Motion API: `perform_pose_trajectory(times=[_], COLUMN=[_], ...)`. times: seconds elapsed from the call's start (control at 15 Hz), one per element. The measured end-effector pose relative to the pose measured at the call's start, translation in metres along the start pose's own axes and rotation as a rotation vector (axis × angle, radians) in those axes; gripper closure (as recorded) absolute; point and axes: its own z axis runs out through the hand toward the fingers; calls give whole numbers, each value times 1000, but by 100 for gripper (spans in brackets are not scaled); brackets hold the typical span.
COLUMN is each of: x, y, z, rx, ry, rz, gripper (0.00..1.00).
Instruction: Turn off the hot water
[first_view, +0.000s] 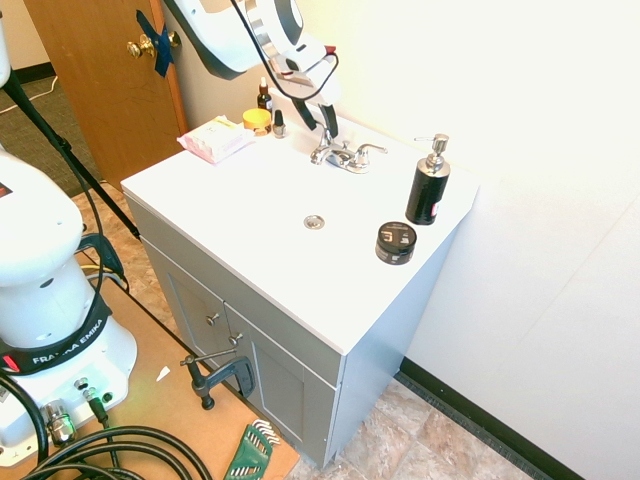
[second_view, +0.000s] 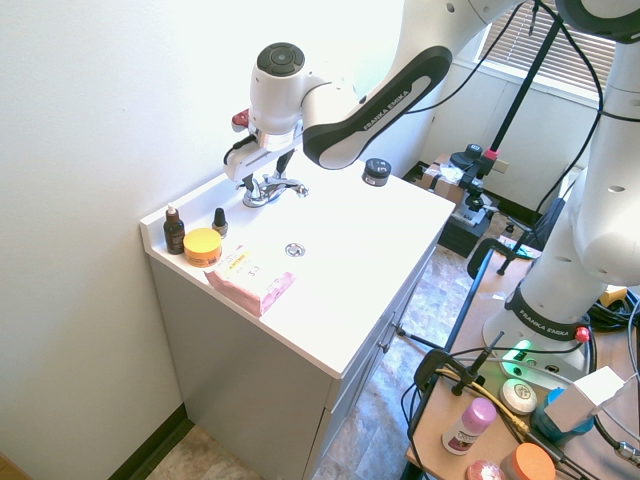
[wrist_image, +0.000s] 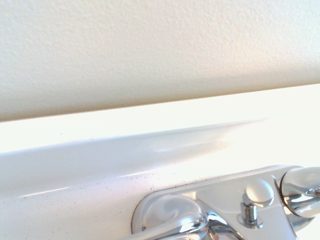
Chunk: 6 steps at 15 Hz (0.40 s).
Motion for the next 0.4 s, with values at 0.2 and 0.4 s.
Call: perform_pose_trajectory(times=[0.2, 0.4], x=[13, 16], y=[15, 59], z=[-20, -43], rx=[10, 10], ry=[-97, -193], rz=[-15, -18], gripper=[0, 0])
